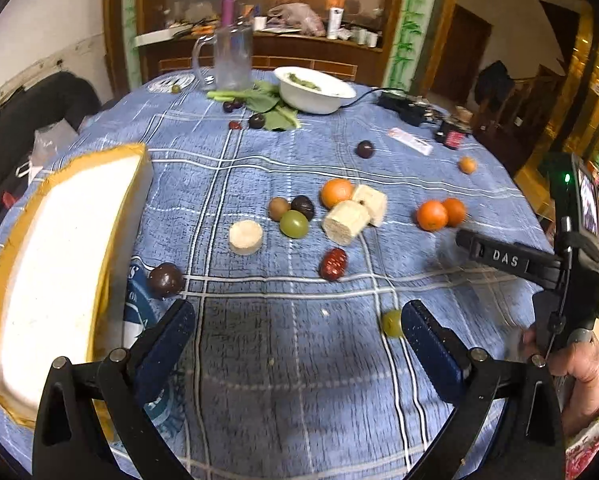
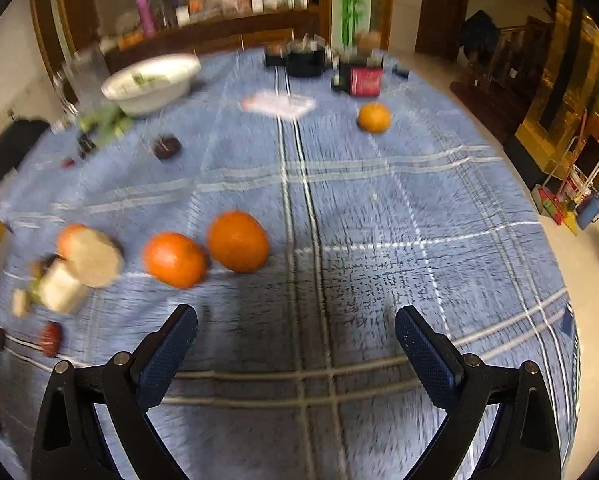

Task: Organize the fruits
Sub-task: 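Move both tools toward the fruits beside the white tray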

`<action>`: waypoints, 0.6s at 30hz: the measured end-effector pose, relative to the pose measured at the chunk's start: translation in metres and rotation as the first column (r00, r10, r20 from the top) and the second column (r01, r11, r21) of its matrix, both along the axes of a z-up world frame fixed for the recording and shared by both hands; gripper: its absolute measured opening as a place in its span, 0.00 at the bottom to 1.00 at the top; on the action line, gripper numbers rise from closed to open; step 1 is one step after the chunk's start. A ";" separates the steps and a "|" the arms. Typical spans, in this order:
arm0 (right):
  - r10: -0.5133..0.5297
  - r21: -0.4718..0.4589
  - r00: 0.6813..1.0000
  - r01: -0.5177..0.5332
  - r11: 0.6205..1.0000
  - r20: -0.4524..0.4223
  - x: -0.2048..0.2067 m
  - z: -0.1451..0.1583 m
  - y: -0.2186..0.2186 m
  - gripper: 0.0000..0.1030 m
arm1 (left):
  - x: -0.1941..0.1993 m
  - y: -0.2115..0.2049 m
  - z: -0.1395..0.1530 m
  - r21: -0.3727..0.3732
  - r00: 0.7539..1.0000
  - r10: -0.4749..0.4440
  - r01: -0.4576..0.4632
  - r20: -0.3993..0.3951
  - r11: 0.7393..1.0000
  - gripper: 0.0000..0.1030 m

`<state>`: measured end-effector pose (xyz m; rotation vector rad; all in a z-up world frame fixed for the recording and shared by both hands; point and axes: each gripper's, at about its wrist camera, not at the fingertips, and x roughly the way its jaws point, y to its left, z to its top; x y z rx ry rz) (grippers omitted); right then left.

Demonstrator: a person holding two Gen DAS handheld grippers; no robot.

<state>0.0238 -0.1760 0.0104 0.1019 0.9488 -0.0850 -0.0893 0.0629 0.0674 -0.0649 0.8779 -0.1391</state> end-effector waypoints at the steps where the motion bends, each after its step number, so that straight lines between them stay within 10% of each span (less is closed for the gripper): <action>1: 0.004 -0.003 1.000 -0.004 1.000 0.022 -0.008 0.007 0.005 0.97 | -0.005 0.000 0.003 -0.008 1.000 -0.026 0.026 0.008 1.000 1.00; 18: 0.001 -0.012 0.970 0.002 1.000 0.245 -0.124 0.049 0.074 0.98 | -0.058 0.022 0.037 0.015 0.987 -0.006 0.004 0.158 1.000 1.00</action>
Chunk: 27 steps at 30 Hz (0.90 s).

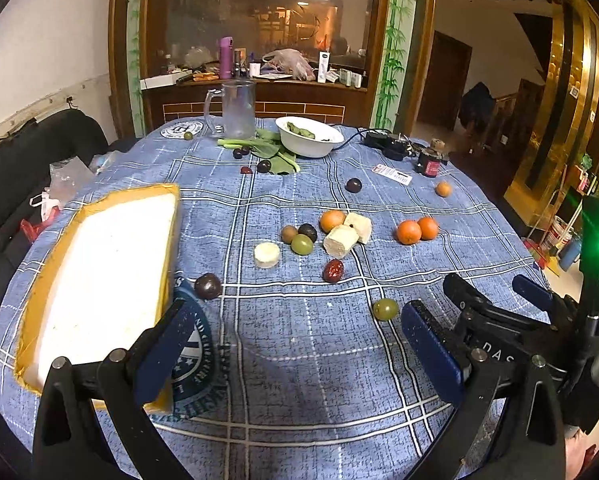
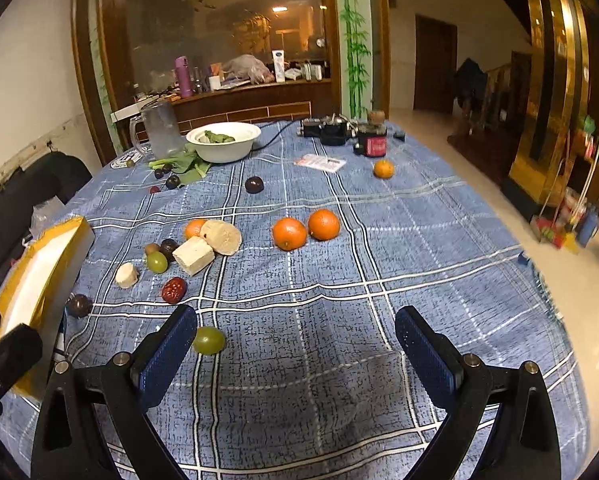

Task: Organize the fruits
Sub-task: 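Move both tools toward the fruits beside the white tray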

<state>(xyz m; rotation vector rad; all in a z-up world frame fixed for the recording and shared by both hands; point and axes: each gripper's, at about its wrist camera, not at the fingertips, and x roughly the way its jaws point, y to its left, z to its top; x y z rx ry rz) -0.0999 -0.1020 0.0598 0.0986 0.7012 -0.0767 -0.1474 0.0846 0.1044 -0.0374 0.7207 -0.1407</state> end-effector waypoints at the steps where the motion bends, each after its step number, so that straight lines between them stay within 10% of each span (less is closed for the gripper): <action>1: 0.004 -0.001 1.000 -0.004 1.000 0.005 -0.002 0.002 0.001 0.98 | -0.002 0.001 0.001 0.002 1.000 0.001 -0.001 0.002 1.000 1.00; 27: 0.095 -0.072 0.993 -0.090 0.993 0.071 -0.047 0.014 0.044 0.98 | -0.042 0.011 0.017 -0.004 0.997 0.007 -0.007 0.075 1.000 1.00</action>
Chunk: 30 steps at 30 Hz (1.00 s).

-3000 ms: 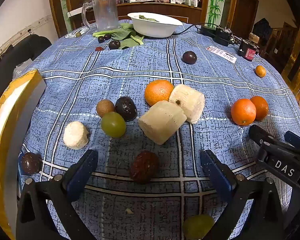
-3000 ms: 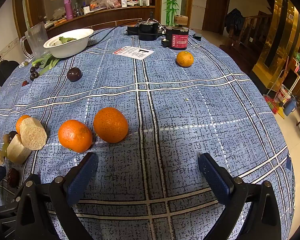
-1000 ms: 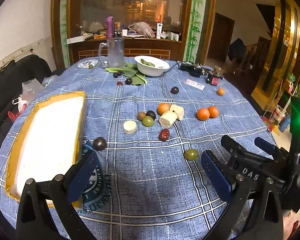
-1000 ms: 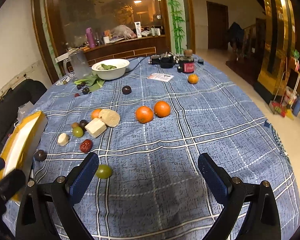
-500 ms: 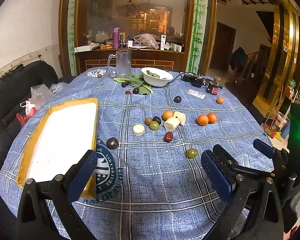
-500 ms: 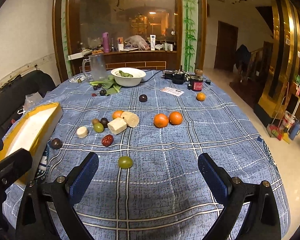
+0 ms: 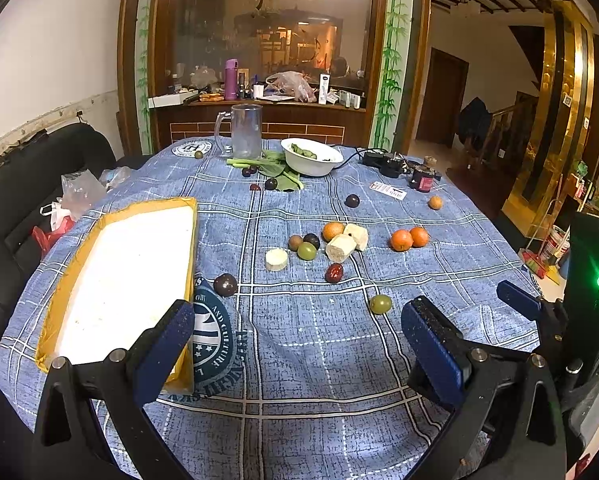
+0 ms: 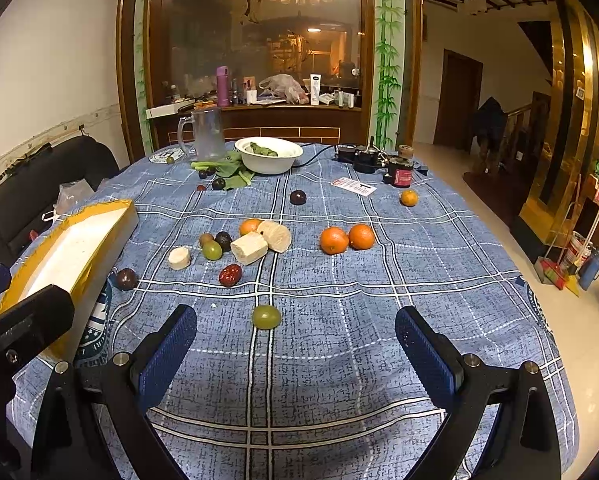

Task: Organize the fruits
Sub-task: 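Move both tools toward the fruits beside the white tray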

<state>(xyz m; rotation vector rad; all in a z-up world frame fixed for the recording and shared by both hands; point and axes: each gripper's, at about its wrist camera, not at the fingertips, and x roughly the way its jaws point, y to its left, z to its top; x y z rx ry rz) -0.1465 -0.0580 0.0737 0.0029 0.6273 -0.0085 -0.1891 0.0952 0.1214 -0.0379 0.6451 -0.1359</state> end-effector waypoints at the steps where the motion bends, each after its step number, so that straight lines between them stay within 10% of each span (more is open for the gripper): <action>1: 0.000 0.002 1.000 0.000 1.000 -0.005 0.001 -0.001 0.000 0.98 | 0.001 0.000 -0.001 0.000 1.000 0.000 0.000 -0.004 1.000 1.00; 22: 0.073 0.108 0.987 -0.057 0.992 -0.146 0.059 -0.027 -0.031 0.98 | 0.092 0.079 -0.029 -0.116 0.977 0.132 -0.152 -0.168 0.982 0.99; 30: 0.191 0.220 0.961 -0.145 0.965 -0.201 0.092 -0.038 -0.032 0.84 | 0.128 0.040 -0.044 -0.060 0.977 -0.015 0.002 -0.212 0.998 0.72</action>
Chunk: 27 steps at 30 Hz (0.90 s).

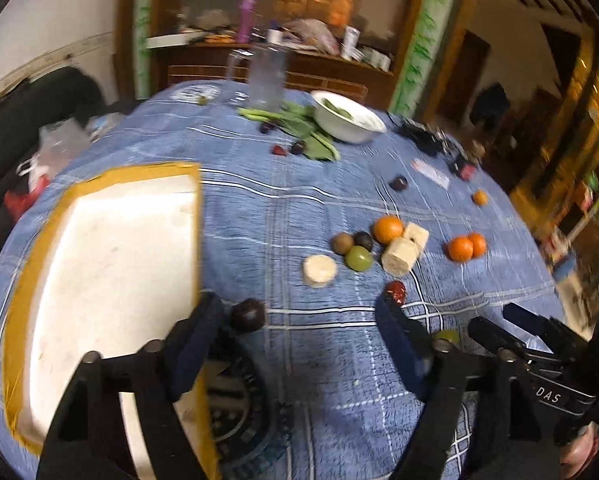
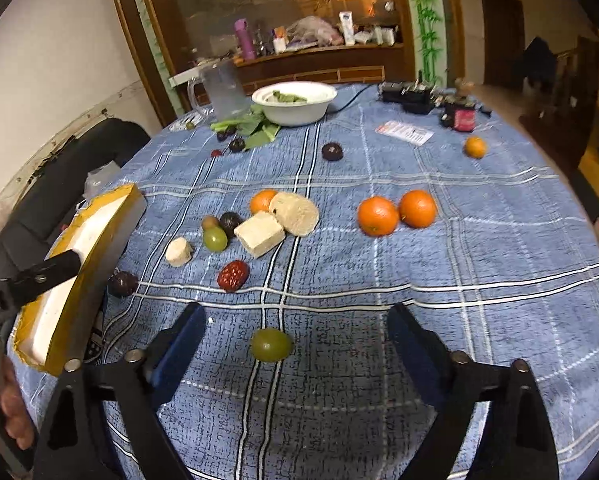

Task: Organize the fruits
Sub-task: 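Move both tools toward the fruits beside the white tray, then grasp the tan round ball with the left tool while the right tool grasps a green grape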

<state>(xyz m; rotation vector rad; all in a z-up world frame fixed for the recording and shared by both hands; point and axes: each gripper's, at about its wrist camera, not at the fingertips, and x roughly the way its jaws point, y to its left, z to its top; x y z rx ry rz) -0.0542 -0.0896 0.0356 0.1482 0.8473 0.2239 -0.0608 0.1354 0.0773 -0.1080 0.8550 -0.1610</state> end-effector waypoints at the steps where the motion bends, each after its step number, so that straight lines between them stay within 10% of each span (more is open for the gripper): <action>1: 0.011 0.007 1.000 -0.011 1.000 -0.015 0.001 -0.003 0.000 0.82 | 0.006 -0.006 -0.004 0.016 1.000 -0.015 0.015 -0.008 1.000 0.71; 27: 0.202 0.014 0.972 -0.202 0.979 -0.119 0.013 -0.035 0.025 0.49 | 0.079 -0.047 -0.064 0.106 0.984 -0.071 0.089 -0.162 0.990 0.49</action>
